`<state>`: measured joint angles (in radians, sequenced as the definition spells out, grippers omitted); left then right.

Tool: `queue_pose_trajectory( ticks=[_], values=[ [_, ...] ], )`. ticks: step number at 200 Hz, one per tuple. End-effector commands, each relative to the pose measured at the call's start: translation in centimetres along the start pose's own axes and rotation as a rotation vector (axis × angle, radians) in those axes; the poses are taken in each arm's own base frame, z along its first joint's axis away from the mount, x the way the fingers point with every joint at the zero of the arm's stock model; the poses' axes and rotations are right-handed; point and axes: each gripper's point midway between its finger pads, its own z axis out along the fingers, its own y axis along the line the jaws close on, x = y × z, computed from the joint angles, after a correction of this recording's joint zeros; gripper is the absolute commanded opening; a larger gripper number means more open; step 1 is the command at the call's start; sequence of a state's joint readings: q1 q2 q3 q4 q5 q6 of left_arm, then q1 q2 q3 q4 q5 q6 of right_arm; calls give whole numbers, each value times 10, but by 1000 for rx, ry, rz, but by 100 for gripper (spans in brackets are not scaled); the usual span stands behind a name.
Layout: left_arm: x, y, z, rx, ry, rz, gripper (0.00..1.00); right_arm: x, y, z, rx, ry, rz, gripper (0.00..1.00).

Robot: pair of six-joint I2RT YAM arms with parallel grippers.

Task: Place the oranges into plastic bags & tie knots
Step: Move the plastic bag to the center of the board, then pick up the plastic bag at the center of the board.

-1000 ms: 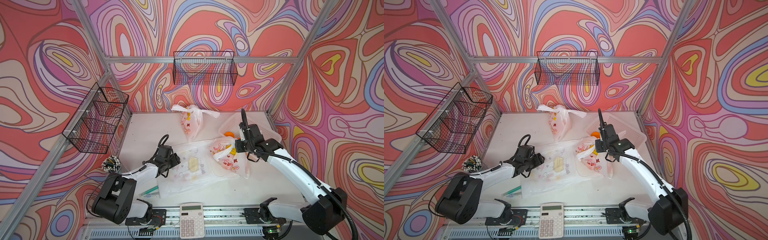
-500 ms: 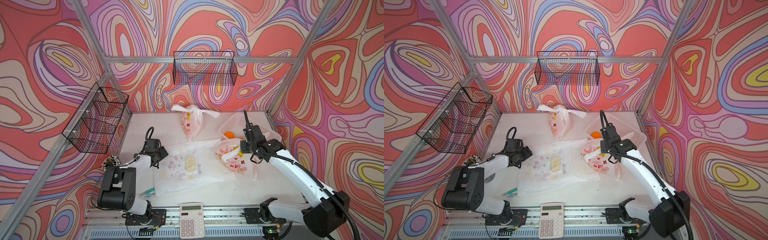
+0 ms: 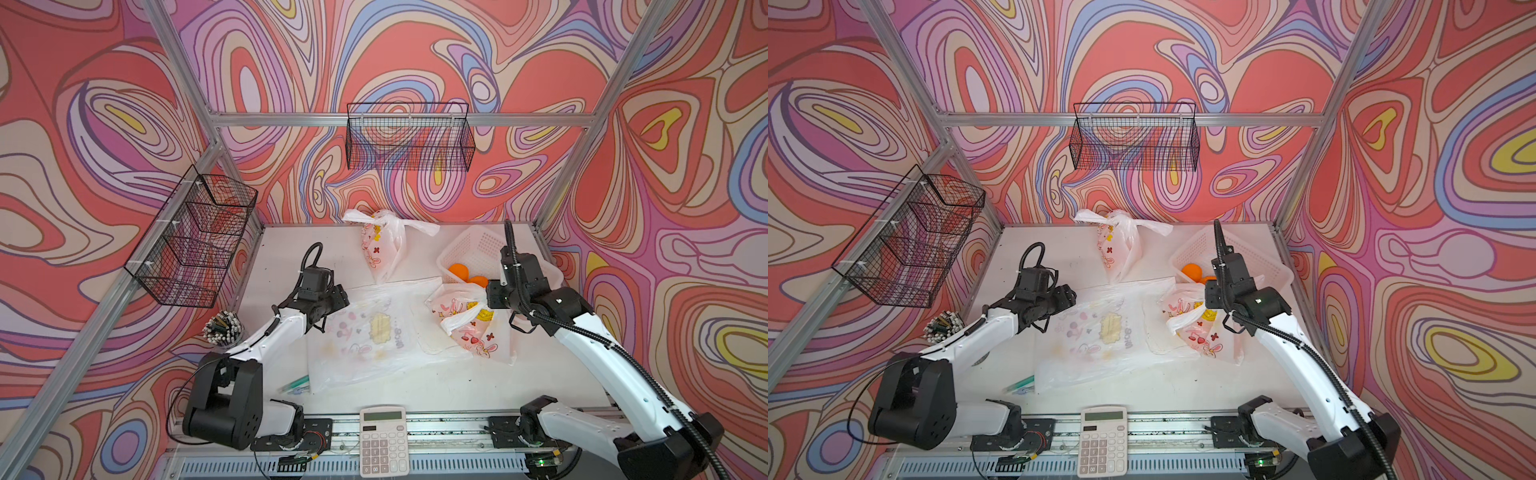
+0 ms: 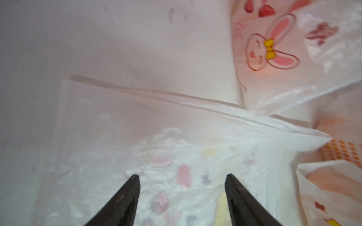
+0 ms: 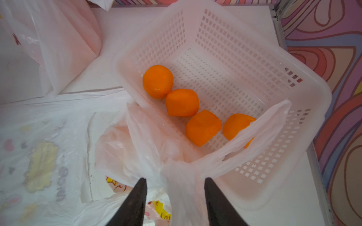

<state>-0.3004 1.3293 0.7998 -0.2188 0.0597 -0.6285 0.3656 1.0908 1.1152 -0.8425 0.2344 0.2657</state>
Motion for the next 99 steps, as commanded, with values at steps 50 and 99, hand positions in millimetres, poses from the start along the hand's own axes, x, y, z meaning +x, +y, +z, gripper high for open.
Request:
queue_pose_trajectory(
  ticks=[50,99],
  values=[
    [98,-90,-8,34,256,241,70,-36,12,-23,-118,-215,102,67],
    [140,-126,15,39,359,308,71,-28,2,-17,-66,-222,113,68]
  ],
)
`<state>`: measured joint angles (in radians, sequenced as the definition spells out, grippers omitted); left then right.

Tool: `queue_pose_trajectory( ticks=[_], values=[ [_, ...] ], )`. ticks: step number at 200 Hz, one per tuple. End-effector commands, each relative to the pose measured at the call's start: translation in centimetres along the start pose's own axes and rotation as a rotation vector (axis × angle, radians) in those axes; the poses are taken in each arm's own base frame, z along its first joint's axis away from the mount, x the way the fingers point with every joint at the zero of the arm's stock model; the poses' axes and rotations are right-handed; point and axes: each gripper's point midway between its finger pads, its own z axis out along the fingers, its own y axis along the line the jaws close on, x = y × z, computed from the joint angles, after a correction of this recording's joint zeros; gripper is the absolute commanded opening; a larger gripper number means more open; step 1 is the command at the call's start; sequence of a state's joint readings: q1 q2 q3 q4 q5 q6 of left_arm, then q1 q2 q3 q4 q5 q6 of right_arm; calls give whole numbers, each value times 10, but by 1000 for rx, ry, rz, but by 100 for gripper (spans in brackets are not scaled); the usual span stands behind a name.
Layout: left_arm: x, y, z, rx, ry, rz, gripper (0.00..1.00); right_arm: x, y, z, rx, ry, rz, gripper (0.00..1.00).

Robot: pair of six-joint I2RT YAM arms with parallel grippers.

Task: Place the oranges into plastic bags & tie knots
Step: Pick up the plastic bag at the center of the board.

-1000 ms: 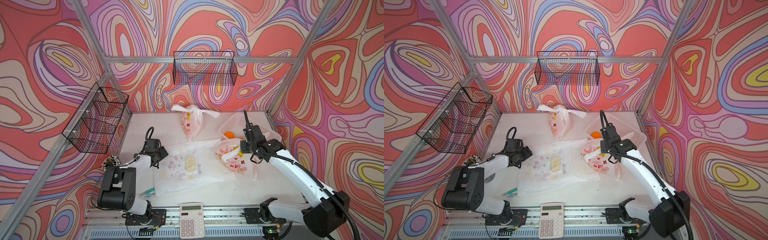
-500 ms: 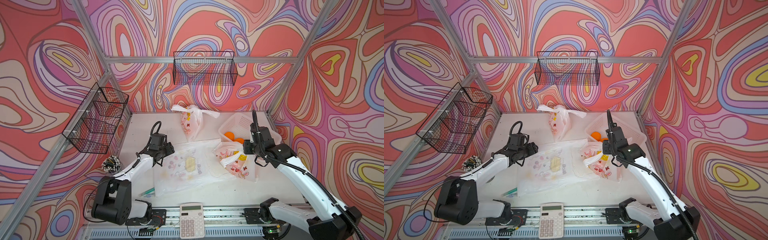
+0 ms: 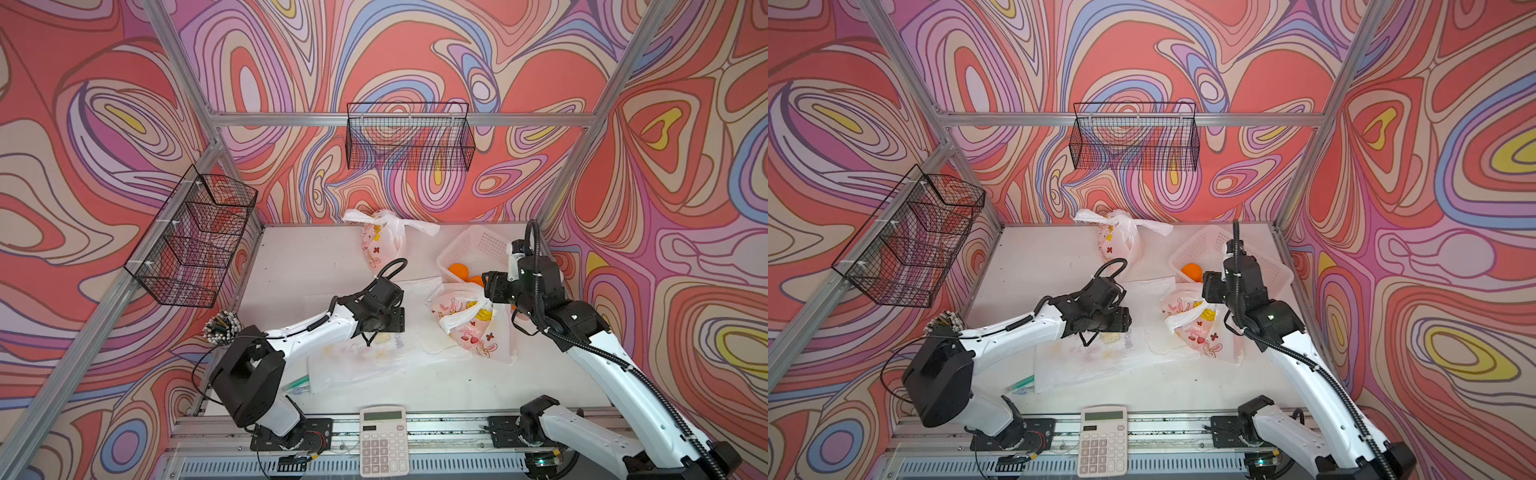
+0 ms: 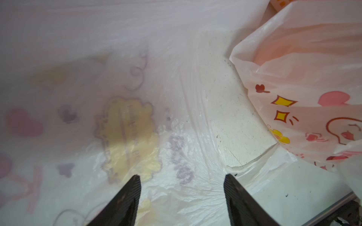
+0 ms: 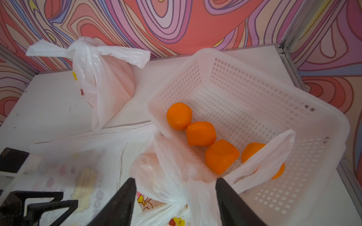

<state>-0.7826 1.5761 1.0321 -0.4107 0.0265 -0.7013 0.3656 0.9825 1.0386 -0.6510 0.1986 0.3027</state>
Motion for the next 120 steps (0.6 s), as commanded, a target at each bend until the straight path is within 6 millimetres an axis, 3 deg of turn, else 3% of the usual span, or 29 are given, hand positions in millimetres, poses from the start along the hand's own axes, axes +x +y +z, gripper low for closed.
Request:
queue_pose_trajectory(
  ticks=[1,45,120],
  values=[
    [8,-8,10,-23,48,-13,71,-1,-7,1,32,-25,24,68],
    [19,-21,41,-14,117,6,65,6,-13,3,56,-15,16,68],
    [20,-26,68,-21,145,15,61,14,-15,11,70,9,6,68]
  ],
)
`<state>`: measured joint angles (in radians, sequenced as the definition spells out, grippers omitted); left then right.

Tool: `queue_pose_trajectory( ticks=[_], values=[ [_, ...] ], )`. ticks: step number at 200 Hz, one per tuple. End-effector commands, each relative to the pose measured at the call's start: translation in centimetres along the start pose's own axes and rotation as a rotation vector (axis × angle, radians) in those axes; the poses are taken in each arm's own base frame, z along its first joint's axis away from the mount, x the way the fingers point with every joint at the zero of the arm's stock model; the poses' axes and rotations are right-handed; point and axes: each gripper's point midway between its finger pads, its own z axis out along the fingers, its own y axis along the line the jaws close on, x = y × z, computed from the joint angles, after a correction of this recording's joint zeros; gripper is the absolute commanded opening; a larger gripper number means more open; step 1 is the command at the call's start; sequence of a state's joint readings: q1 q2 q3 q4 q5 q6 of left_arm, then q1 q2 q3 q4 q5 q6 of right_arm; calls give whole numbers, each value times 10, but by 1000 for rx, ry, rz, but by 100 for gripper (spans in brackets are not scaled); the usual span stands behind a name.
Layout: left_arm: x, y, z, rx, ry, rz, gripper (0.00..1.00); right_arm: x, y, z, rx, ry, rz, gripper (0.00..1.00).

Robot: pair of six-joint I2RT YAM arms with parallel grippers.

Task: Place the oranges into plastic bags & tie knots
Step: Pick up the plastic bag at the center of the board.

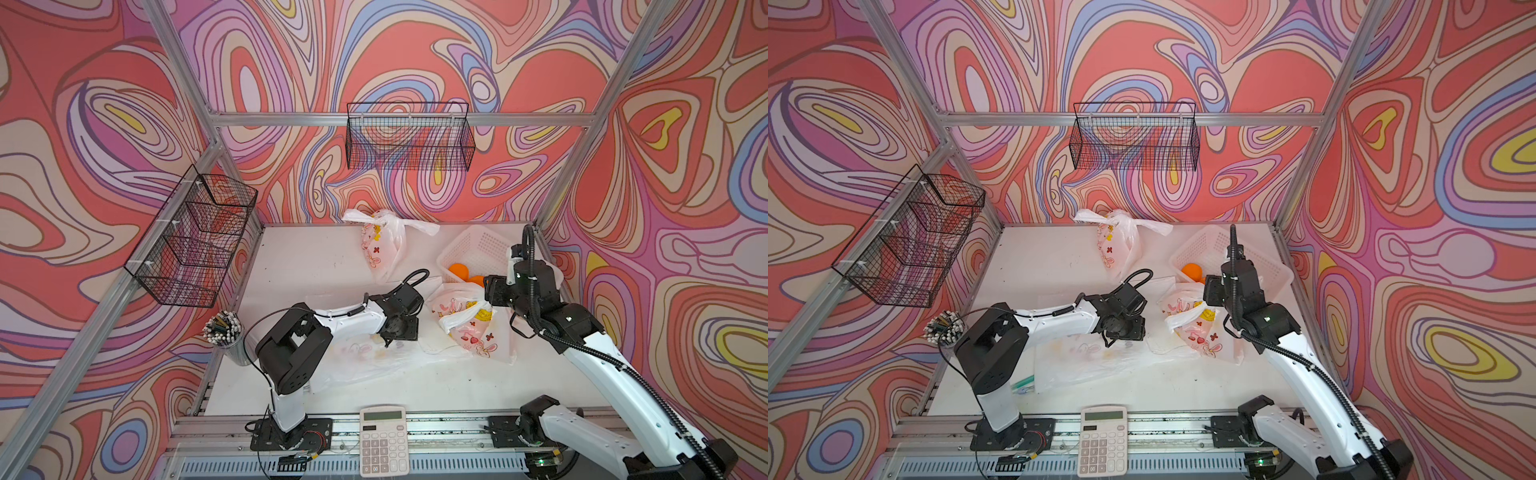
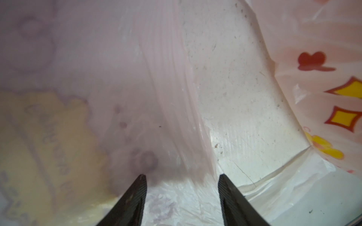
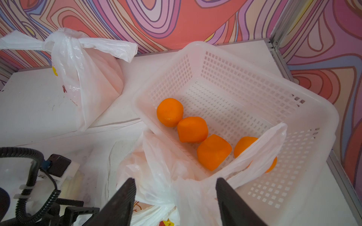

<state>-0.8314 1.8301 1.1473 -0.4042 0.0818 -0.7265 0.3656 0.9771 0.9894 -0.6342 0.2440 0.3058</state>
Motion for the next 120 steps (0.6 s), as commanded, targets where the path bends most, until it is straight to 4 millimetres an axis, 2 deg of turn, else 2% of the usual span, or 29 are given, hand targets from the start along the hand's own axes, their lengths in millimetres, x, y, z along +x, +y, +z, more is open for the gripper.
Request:
queue_pose_trajectory(
  ticks=[1,27,47,64,94,120],
  values=[
    [-7,-8,7,8,-7,-2,61,2,-4,3,19,-3,9,68],
    [-5,-7,18,2,9,-6,58,3,-4,5,22,3,6,68],
    [-2,0,24,-33,15,-6,52,3,-5,5,26,3,6,68],
    [-2,8,24,-63,2,-6,43,3,-5,6,28,4,4,68],
    [-9,20,9,-107,-57,14,29,2,-5,6,31,6,-2,68],
    [-13,28,2,-107,-68,6,11,3,-4,9,31,10,-5,68]
  ],
)
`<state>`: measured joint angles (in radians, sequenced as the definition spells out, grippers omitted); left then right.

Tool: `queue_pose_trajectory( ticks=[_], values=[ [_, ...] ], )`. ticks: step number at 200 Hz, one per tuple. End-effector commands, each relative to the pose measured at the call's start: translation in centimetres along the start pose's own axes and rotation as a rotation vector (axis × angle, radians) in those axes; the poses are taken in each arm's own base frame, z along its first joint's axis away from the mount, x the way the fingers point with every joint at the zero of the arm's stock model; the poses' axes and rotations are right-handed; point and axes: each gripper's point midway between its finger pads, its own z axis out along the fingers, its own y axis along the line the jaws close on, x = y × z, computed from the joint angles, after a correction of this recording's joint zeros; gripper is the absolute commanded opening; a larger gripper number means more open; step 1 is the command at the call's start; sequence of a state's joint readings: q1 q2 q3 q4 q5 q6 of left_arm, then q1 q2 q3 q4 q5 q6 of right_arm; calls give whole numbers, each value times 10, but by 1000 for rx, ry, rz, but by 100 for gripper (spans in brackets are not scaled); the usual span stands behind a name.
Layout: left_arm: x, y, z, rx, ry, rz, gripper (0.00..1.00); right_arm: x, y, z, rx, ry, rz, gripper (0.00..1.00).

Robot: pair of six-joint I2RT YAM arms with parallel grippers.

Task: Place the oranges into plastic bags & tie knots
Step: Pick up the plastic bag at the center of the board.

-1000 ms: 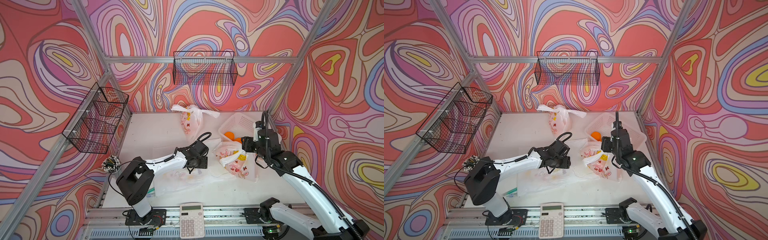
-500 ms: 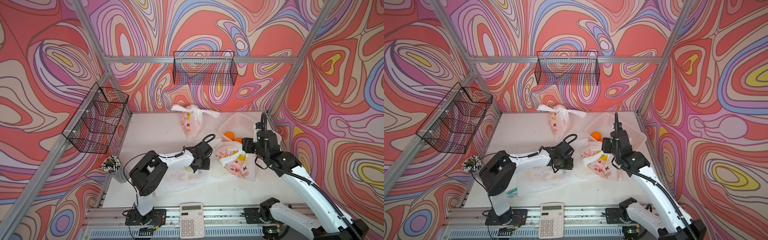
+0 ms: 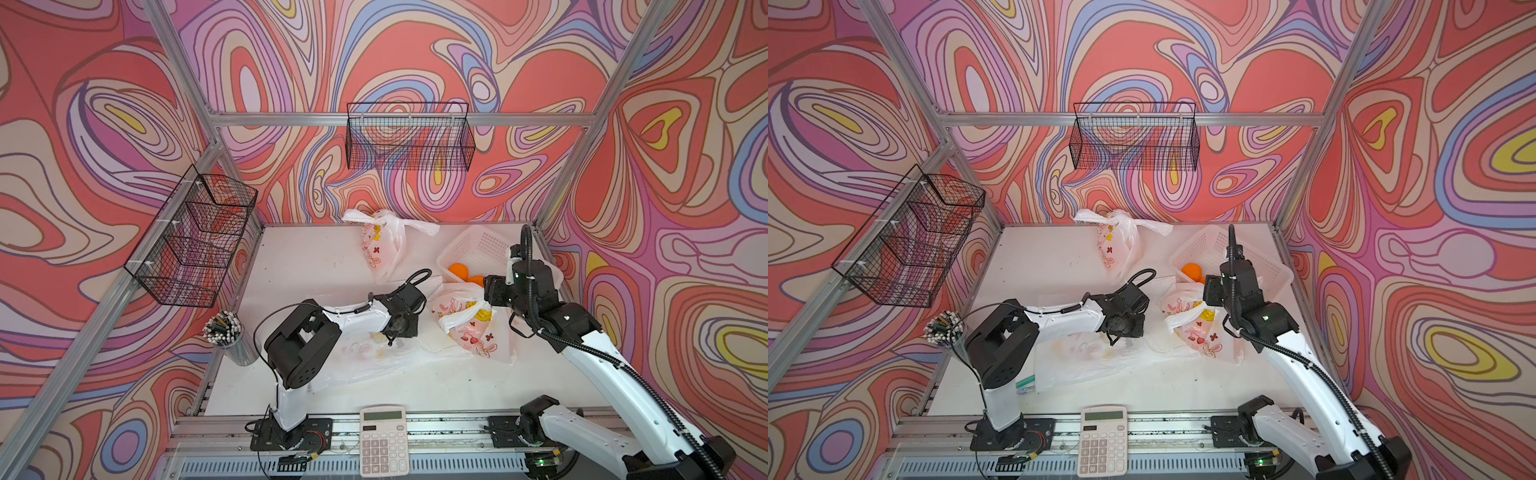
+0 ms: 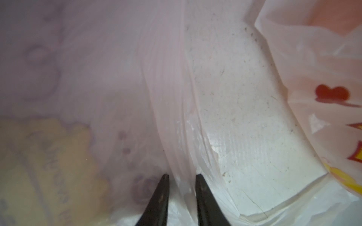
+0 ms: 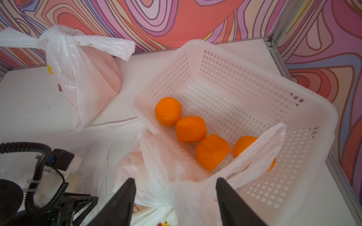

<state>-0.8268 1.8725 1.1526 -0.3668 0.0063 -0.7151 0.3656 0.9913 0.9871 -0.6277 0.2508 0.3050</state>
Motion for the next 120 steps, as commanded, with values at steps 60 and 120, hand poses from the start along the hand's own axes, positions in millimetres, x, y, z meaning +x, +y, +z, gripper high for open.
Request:
queue_pose_trajectory(
  ticks=[60,120],
  values=[
    [-22,37,-44,3,-109,2,0,3,2,6,-7,13,-23,71],
    [-58,75,-139,162,-374,-6,0,-3,2,11,-36,40,-39,86]
  ],
)
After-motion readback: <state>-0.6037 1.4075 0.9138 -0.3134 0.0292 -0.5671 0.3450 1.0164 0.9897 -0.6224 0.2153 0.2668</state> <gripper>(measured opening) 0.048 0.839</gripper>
